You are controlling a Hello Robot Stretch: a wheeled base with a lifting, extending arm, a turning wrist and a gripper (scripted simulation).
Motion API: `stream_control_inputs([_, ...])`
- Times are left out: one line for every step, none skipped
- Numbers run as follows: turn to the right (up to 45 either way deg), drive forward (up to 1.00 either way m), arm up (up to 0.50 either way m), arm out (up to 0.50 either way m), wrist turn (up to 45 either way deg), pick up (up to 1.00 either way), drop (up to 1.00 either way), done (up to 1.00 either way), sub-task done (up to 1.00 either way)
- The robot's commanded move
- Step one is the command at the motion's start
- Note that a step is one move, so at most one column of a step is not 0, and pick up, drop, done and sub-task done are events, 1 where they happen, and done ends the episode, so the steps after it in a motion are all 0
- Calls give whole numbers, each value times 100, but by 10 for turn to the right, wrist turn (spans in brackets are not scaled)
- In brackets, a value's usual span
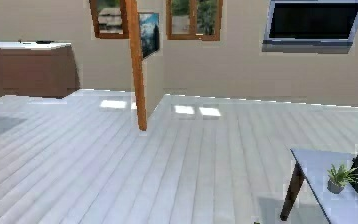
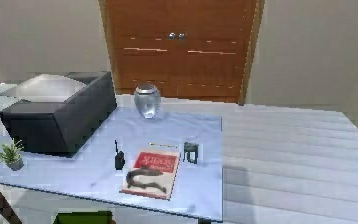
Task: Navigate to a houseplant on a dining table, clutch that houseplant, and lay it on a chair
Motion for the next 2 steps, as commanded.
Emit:
stream_control_inputs([-420,0,0,0,0,0,0,0,0])
stream_control_inputs([450,0,0,0,0,0,0,0,0])
